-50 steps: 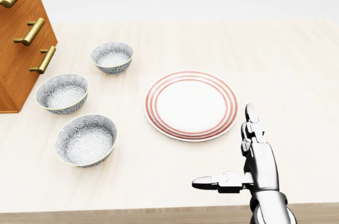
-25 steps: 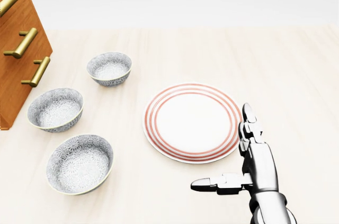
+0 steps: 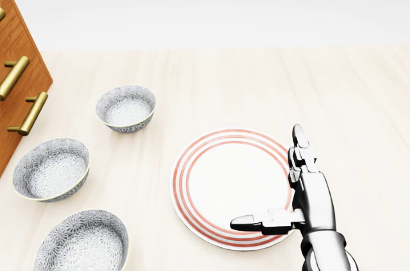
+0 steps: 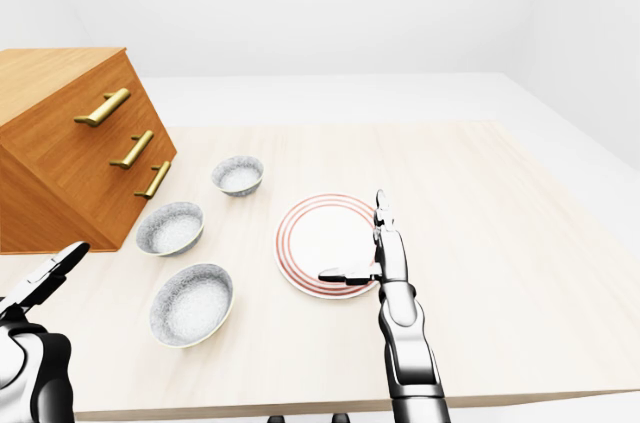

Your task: Put the bowl at the front on the plate.

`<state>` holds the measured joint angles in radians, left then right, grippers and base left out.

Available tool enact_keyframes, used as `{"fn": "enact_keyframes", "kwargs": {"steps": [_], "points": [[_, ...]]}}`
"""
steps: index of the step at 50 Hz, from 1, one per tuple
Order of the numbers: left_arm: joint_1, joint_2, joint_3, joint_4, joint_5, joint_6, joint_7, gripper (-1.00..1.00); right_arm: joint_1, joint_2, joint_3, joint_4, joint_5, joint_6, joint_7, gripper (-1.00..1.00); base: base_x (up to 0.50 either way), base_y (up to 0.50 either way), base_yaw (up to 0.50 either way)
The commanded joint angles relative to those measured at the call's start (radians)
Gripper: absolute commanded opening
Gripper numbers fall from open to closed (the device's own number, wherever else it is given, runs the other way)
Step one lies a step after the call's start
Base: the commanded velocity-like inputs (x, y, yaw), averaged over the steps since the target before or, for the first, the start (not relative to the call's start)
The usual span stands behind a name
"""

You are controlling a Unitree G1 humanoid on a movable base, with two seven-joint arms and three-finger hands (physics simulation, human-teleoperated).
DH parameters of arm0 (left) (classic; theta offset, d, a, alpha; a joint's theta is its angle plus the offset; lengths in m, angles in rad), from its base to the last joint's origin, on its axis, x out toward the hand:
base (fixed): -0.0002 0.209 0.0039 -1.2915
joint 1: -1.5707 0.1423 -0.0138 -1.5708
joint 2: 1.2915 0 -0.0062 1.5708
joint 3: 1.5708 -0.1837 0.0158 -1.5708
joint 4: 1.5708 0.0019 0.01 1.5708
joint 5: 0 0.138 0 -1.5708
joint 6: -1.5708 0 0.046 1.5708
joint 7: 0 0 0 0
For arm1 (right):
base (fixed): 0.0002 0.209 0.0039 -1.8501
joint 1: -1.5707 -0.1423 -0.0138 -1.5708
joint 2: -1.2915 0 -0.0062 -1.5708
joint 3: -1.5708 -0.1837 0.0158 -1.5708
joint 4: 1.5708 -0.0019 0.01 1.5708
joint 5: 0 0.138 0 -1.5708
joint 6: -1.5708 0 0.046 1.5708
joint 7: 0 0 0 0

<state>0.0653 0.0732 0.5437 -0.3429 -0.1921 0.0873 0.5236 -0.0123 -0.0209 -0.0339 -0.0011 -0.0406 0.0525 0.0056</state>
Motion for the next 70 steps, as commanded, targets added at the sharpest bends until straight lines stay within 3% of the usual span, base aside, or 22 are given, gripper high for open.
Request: {"fn": "enact_keyframes", "kwargs": {"steps": [1,3,14,16,21,26,27,31,33,34,36,37,41,42,43,51,58,62,70], "points": [[0.003,0.000,0.001,0.000,-0.002,0.000,0.000,1.00,0.001,0.000,0.000,0.005,-0.001,-0.004,0.000,1.00,0.38,0.00,0.00],[0.003,-0.001,-0.001,0.006,0.001,0.000,0.000,1.00,0.005,0.001,0.002,-0.009,-0.002,0.007,-0.001,1.00,0.38,0.00,0.00],[0.005,0.000,0.000,0.000,0.001,0.000,0.000,1.00,0.004,0.000,0.001,0.000,-0.002,-0.004,0.000,1.00,0.38,0.00,0.00],[0.002,0.000,-0.001,0.010,0.003,0.000,0.000,1.00,0.006,0.002,0.003,-0.016,-0.005,0.009,-0.003,1.00,0.38,0.00,0.00],[0.003,0.001,-0.001,0.002,0.002,0.000,0.000,1.00,0.006,0.001,0.002,-0.011,-0.006,0.005,-0.005,1.00,0.12,0.00,0.00],[0.005,-0.001,-0.001,0.002,0.005,0.000,0.000,1.00,0.012,0.001,0.008,-0.026,-0.016,-0.003,-0.001,1.00,0.00,0.00,0.00],[0.004,-0.001,-0.003,0.006,0.007,0.000,0.000,1.00,0.015,-0.003,0.021,-0.038,-0.018,-0.034,0.023,1.00,0.00,0.00,0.00],[0.003,-0.001,-0.001,-0.001,0.007,0.000,0.000,1.00,0.029,0.004,0.029,-0.081,-0.038,-0.022,0.024,1.00,0.00,0.00,0.00],[0.005,-0.001,0.000,-0.007,0.005,0.000,0.000,1.00,0.032,0.004,0.026,-0.076,-0.037,-0.035,0.026,1.00,0.00,0.00,0.00],[0.004,-0.001,0.000,-0.002,0.006,0.000,0.000,1.00,0.032,0.003,0.027,-0.075,-0.042,-0.034,0.026,1.00,0.00,0.00,0.00],[0.002,-0.001,-0.003,0.011,0.010,0.000,0.000,1.00,0.020,0.001,0.043,-0.065,-0.101,0.008,0.005,1.00,0.00,0.00,0.00],[0.002,0.000,-0.004,0.015,0.010,0.000,0.000,1.00,0.021,0.002,0.045,-0.067,-0.115,0.014,0.000,1.00,0.00,0.00,0.00],[0.001,0.001,-0.004,0.011,0.008,0.000,0.000,1.00,0.021,0.017,0.039,-0.091,-0.093,0.035,0.008,1.00,0.00,0.00,0.00],[0.001,0.001,-0.004,0.010,0.008,0.000,0.000,1.00,0.017,0.025,0.031,-0.089,-0.051,0.021,0.015,1.00,0.00,0.00,0.00],[0.001,0.002,-0.004,0.006,0.006,0.000,0.000,1.00,0.003,0.023,0.038,-0.092,-0.062,0.035,0.004,1.00,0.00,0.00,0.00],[-0.003,0.003,0.000,0.001,-0.006,0.000,0.000,1.00,-0.045,0.006,0.108,-0.183,-0.263,0.035,-0.020,1.00,0.00,0.00,0.00],[-0.002,0.004,-0.001,0.005,0.002,0.000,0.000,1.00,-0.091,0.031,0.110,-0.190,-0.293,0.035,-0.001,1.00,0.00,0.00,0.00],[-0.003,0.005,0.000,-0.002,-0.003,0.000,0.000,1.00,-0.112,0.016,0.153,-0.222,-0.394,0.035,0.041,1.00,0.00,0.00,0.00],[-0.001,0.004,-0.004,0.003,0.005,0.000,0.000,1.00,-0.173,0.028,0.212,-0.316,-0.611,0.035,0.219,1.00,0.00,0.00,0.00]]}}
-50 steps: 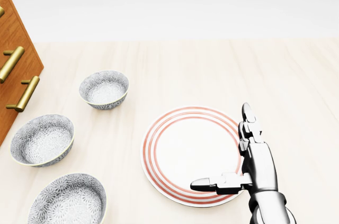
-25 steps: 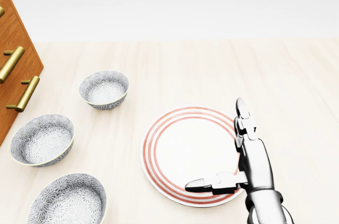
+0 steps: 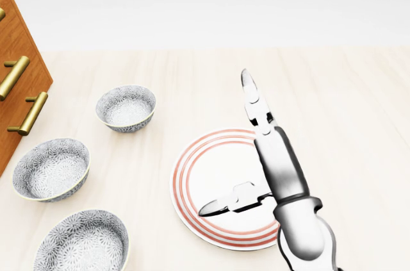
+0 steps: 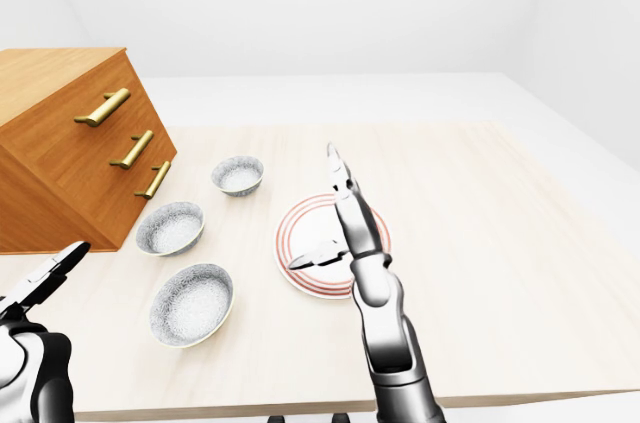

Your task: Put the bowl at the front on the plate.

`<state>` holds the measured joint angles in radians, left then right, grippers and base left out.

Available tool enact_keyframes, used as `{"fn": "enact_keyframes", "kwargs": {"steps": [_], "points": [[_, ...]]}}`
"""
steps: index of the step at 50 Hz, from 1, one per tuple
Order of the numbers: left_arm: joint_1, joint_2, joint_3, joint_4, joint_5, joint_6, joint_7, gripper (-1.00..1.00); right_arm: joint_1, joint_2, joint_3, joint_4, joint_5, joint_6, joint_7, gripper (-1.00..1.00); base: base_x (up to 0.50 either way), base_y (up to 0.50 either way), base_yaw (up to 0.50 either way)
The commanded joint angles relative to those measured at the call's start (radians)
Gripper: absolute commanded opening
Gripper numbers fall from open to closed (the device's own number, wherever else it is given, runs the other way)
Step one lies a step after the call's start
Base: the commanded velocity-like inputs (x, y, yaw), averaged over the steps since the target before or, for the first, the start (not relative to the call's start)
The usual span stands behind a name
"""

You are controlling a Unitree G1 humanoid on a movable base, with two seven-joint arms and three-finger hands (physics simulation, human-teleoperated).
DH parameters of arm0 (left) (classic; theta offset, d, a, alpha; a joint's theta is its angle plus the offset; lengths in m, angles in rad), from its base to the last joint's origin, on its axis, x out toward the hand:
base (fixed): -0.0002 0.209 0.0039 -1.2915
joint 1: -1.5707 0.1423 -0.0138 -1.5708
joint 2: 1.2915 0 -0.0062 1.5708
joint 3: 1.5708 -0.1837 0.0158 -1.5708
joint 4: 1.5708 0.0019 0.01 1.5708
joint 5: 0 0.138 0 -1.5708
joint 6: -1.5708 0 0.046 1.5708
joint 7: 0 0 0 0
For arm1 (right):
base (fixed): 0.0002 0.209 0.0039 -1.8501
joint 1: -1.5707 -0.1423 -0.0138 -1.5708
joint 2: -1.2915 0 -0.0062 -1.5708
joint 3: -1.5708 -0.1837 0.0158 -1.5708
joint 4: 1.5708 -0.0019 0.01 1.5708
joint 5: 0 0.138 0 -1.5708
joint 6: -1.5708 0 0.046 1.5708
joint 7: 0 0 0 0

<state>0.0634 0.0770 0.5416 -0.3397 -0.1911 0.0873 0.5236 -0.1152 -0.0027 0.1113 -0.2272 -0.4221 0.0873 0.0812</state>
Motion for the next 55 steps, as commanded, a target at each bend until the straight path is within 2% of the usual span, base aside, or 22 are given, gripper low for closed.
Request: {"fn": "enact_keyframes", "kwargs": {"steps": [1,10,11,15,19,23,24,26,27,29,35,39,45,55], "points": [[0.001,0.000,-0.001,-0.002,0.004,0.000,0.000,1.00,-0.077,0.008,0.071,-0.087,-0.263,0.000,0.156,1.00,0.00,0.00,0.00],[-0.001,0.000,-0.003,0.003,0.012,0.000,0.000,1.00,-0.117,0.042,0.117,-0.120,-0.512,0.000,0.382,1.00,0.00,0.00,0.00],[-0.002,0.001,-0.004,0.010,0.012,0.000,0.000,1.00,-0.117,0.025,0.146,-0.117,-0.588,0.000,0.412,1.00,0.00,0.00,0.00],[-0.004,0.001,-0.004,0.008,0.014,0.000,0.000,1.00,-0.121,0.036,0.173,-0.114,-0.764,0.000,0.541,1.00,0.00,0.00,0.00],[-0.004,0.002,-0.008,0.022,0.017,0.000,0.000,1.00,-0.119,0.073,0.149,-0.106,-0.884,0.000,0.617,1.00,0.00,0.00,0.00],[-0.002,0.003,-0.010,0.022,0.020,0.000,0.000,1.00,-0.117,0.087,0.134,-0.130,-0.943,0.000,0.617,1.00,0.00,0.00,0.00],[-0.003,0.003,-0.011,0.022,0.020,0.000,0.000,1.00,-0.119,0.090,0.135,-0.129,-0.997,0.000,0.617,1.00,0.00,0.00,0.00],[-0.004,0.003,-0.011,0.025,0.021,0.000,0.000,1.00,-0.119,0.101,0.123,-0.140,-0.988,0.000,0.617,1.00,0.00,0.00,0.00],[-0.005,0.003,-0.011,0.026,0.020,0.000,0.000,1.00,-0.125,0.108,0.120,-0.128,-1.029,0.000,0.617,1.00,0.00,0.00,0.00],[-0.004,0.004,-0.008,0.013,0.016,0.000,0.000,1.00,-0.119,0.102,0.114,-0.136,-1.003,0.000,0.617,1.00,0.00,0.00,0.00],[-0.006,0.003,-0.004,0.009,0.016,0.000,0.000,1.00,-0.124,0.115,0.135,-0.152,-1.088,0.000,0.617,1.00,0.00,0.00,0.00],[-0.009,0.004,-0.005,0.017,0.012,0.000,0.000,1.00,-0.122,0.131,0.152,-0.154,-1.206,0.000,0.617,1.00,0.00,0.00,0.00],[-0.006,0.006,-0.007,0.015,0.009,0.000,0.000,1.00,-0.100,0.165,0.181,-0.124,-1.233,0.000,0.617,1.00,0.00,0.00,0.00],[-0.006,0.005,-0.005,0.015,0.010,0.000,0.000,1.00,-0.068,0.156,0.197,-0.119,-1.234,0.000,0.617,1.00,0.00,0.00,0.00]]}}
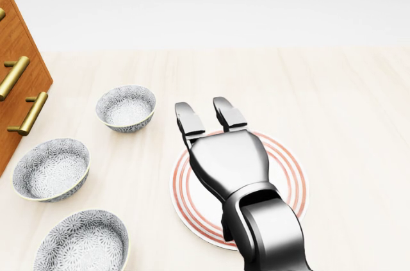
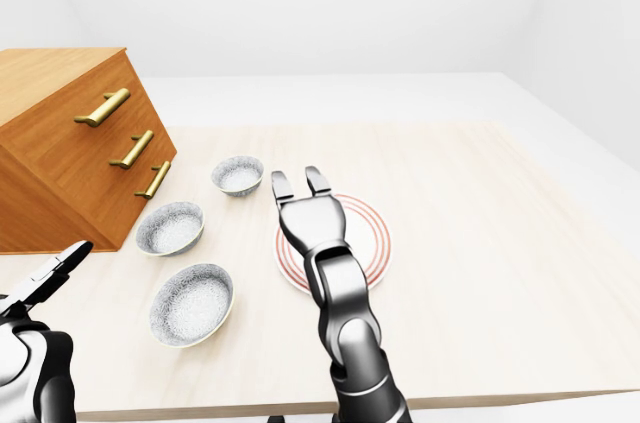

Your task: Put the bowl at the front on the plate.

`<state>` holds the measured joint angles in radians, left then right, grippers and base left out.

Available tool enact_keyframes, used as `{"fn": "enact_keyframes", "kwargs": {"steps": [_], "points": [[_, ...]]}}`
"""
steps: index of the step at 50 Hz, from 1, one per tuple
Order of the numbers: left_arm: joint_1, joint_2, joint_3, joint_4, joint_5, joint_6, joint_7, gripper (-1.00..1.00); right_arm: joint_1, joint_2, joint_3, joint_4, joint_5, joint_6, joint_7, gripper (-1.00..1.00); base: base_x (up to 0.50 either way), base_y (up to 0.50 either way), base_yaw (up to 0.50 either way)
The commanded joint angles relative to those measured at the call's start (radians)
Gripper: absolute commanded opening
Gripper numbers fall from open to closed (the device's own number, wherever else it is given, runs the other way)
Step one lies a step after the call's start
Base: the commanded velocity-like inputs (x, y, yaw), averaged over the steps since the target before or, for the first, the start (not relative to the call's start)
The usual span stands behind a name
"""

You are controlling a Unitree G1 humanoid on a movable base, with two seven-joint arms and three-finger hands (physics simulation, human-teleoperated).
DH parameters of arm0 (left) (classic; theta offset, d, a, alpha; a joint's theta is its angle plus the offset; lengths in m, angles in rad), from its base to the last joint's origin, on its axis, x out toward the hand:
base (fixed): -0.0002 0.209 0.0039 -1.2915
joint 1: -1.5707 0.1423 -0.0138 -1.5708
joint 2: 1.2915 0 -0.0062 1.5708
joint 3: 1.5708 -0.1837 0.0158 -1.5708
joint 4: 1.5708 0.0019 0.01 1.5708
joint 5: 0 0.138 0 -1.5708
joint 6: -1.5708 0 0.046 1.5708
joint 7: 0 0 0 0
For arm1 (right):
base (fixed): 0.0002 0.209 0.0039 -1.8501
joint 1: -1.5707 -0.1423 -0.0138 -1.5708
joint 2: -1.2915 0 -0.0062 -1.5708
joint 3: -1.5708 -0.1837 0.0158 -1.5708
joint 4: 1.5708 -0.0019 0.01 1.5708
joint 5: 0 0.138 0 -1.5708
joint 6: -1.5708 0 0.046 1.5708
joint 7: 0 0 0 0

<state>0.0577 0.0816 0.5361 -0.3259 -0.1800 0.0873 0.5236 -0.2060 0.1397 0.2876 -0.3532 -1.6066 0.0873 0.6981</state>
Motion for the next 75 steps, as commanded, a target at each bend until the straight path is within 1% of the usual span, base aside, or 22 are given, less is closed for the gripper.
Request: {"fn": "enact_keyframes", "kwargs": {"steps": [1,20,23,25,28,31,35,44,47,54,55,58,59,62,63,64,68,69,72,74,75], "points": [[0.000,0.000,0.000,0.001,-0.001,0.000,0.000,1.00,0.022,0.014,0.021,0.007,-0.050,0.000,0.000,1.00,0.00,0.00,0.00],[-0.002,0.000,-0.003,0.011,0.004,0.000,0.000,1.00,0.022,0.015,0.023,0.024,-0.043,0.000,0.000,1.00,0.00,0.00,0.00],[-0.004,0.002,-0.006,0.018,0.006,0.000,0.000,1.00,0.016,0.020,0.050,0.041,-0.036,0.000,0.000,1.00,0.00,0.00,0.00],[-0.005,0.004,-0.005,0.019,0.002,0.000,0.000,1.00,-0.007,0.033,0.077,0.043,-0.078,0.000,0.000,1.00,0.00,0.00,0.00],[-0.002,0.005,-0.001,0.001,-0.005,0.000,0.000,1.00,-0.034,0.065,0.090,0.070,-0.100,0.000,0.000,1.00,0.00,0.00,0.00],[-0.007,0.006,0.001,0.004,-0.010,0.000,0.000,1.00,-0.051,0.076,0.100,0.097,-0.102,0.000,0.000,1.00,0.00,0.00,0.00],[-0.003,0.006,0.003,-0.006,-0.013,0.000,0.000,1.00,-0.046,0.090,0.105,0.105,-0.101,0.000,0.000,1.00,0.00,0.00,0.00],[-0.013,0.011,0.006,0.004,-0.025,0.000,0.000,1.00,-0.007,0.123,0.184,0.168,-0.134,0.000,0.000,1.00,0.00,0.00,0.00],[-0.011,0.011,0.006,-0.005,-0.028,0.000,0.000,1.00,0.010,0.128,0.204,0.166,-0.143,0.000,0.000,1.00,0.00,0.00,0.00],[-0.008,0.010,0.004,-0.002,-0.019,0.000,0.000,1.00,0.057,0.137,0.289,0.148,-0.159,0.000,0.000,1.00,0.00,0.00,0.00],[-0.009,0.010,0.003,0.000,-0.018,0.000,0.000,1.00,0.059,0.136,0.293,0.147,-0.157,-0.003,0.000,1.00,0.00,0.00,0.00],[-0.006,0.009,0.003,-0.002,-0.016,0.000,0.000,1.00,0.080,0.126,0.322,0.108,-0.161,-0.024,0.000,1.00,0.00,0.00,0.00],[-0.004,0.007,0.003,-0.001,-0.016,0.000,0.000,1.00,0.083,0.127,0.329,0.099,-0.139,-0.039,0.000,1.00,0.00,0.00,0.00],[-0.010,0.008,0.000,0.015,-0.010,0.000,0.000,1.00,0.099,0.112,0.353,0.096,-0.149,-0.065,0.000,1.00,0.00,0.00,0.00],[-0.008,0.009,0.000,0.008,-0.011,0.000,0.000,1.00,0.096,0.107,0.358,0.093,-0.155,-0.082,0.000,1.00,0.00,0.00,0.00],[-0.008,0.009,0.001,0.006,-0.011,0.000,0.000,1.00,0.101,0.104,0.360,0.095,-0.152,-0.091,0.000,1.00,0.00,0.00,0.00],[-0.007,0.009,0.000,0.005,-0.008,0.000,0.000,1.00,0.125,0.096,0.376,0.107,-0.109,-0.111,0.000,1.00,0.00,0.00,0.00],[-0.008,0.009,0.001,0.005,-0.007,0.000,0.000,1.00,0.129,0.098,0.384,0.109,-0.119,-0.103,0.000,1.00,0.00,0.00,0.00],[0.000,0.005,0.005,-0.008,-0.013,0.000,0.000,1.00,0.144,0.097,0.403,0.118,-0.100,-0.101,0.000,1.00,0.00,0.00,0.00],[-0.002,0.005,0.007,-0.006,-0.014,0.000,0.000,1.00,0.143,0.091,0.402,0.136,-0.101,-0.099,0.000,1.00,0.00,0.00,0.00],[-0.006,0.005,0.007,0.003,-0.014,0.000,0.000,1.00,0.155,0.092,0.411,0.143,-0.103,-0.088,0.000,1.00,0.00,0.00,0.00]]}}
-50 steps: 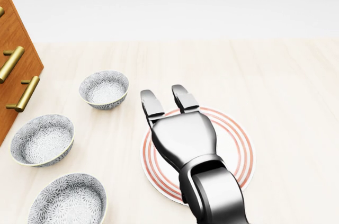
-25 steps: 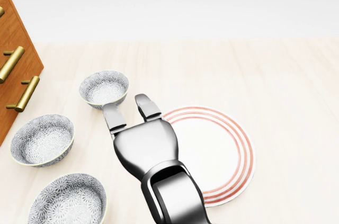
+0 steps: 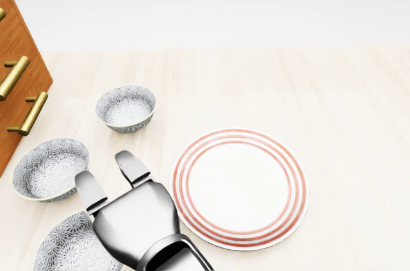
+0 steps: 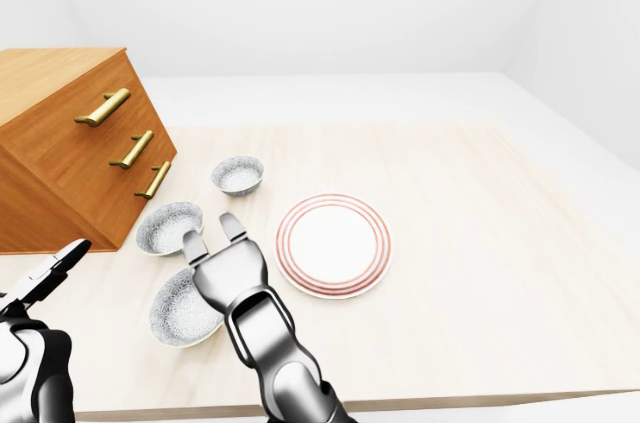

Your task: Put the bowl at the front on the plate.

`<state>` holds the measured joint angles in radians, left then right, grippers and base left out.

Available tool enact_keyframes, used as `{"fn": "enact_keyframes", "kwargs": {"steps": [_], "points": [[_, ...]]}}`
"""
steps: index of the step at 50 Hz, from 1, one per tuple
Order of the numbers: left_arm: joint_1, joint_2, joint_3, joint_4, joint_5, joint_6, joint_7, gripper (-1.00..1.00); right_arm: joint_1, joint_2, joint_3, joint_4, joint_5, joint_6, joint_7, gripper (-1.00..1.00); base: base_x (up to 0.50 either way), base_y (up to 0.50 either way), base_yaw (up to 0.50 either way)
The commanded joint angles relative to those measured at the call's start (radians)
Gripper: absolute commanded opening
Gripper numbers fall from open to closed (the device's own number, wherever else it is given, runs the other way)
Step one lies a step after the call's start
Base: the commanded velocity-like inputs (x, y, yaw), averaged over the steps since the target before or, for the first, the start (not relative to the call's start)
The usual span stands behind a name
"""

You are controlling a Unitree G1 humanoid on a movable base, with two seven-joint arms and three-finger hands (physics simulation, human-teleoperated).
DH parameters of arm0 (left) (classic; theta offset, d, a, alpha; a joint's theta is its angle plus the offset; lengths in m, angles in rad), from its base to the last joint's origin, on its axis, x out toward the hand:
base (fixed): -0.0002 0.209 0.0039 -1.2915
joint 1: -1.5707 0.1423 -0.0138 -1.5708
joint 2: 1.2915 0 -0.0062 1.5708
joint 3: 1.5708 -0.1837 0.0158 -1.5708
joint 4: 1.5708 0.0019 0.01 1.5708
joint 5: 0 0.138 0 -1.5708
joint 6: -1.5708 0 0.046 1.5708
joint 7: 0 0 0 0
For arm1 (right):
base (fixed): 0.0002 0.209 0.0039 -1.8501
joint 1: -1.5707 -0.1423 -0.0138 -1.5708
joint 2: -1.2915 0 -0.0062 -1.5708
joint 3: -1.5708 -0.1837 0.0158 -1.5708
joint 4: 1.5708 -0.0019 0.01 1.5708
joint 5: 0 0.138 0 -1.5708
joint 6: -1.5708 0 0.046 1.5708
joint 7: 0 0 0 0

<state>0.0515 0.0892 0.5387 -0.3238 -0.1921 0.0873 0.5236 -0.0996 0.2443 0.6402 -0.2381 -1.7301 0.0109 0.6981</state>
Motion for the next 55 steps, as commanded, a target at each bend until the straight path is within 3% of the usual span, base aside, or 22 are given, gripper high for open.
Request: {"fn": "enact_keyframes", "kwargs": {"steps": [1,3,18,21,26,33,55], "points": [[-0.001,-0.001,0.004,-0.002,-0.002,0.000,0.000,1.00,0.058,-0.017,0.069,0.033,0.028,-0.011,0.000,1.00,0.00,0.00,0.00],[0.000,-0.001,0.003,-0.003,-0.002,0.000,0.000,1.00,0.059,-0.028,0.086,0.046,-0.022,0.007,0.000,1.00,0.00,0.00,0.00],[0.002,-0.001,0.002,-0.007,0.003,0.000,0.000,1.00,0.085,-0.004,0.190,0.178,-0.025,0.007,0.000,1.00,0.00,0.00,0.00],[0.001,-0.002,0.003,-0.004,0.003,0.000,0.000,1.00,0.081,0.000,0.205,0.209,-0.019,-0.021,0.000,1.00,0.00,0.00,0.00],[0.000,-0.002,0.001,-0.002,0.005,0.000,0.000,1.00,0.090,0.018,0.226,0.256,-0.022,-0.009,0.000,1.00,0.00,0.00,0.00],[-0.001,-0.001,-0.002,0.004,0.008,0.000,0.000,1.00,0.117,0.016,0.264,0.290,-0.010,0.033,-0.023,1.00,0.00,0.00,0.00],[-0.002,0.001,-0.005,0.016,0.010,0.000,0.000,1.00,0.110,0.015,0.257,0.296,0.034,0.032,-0.024,1.00,0.00,0.00,0.00]]}}
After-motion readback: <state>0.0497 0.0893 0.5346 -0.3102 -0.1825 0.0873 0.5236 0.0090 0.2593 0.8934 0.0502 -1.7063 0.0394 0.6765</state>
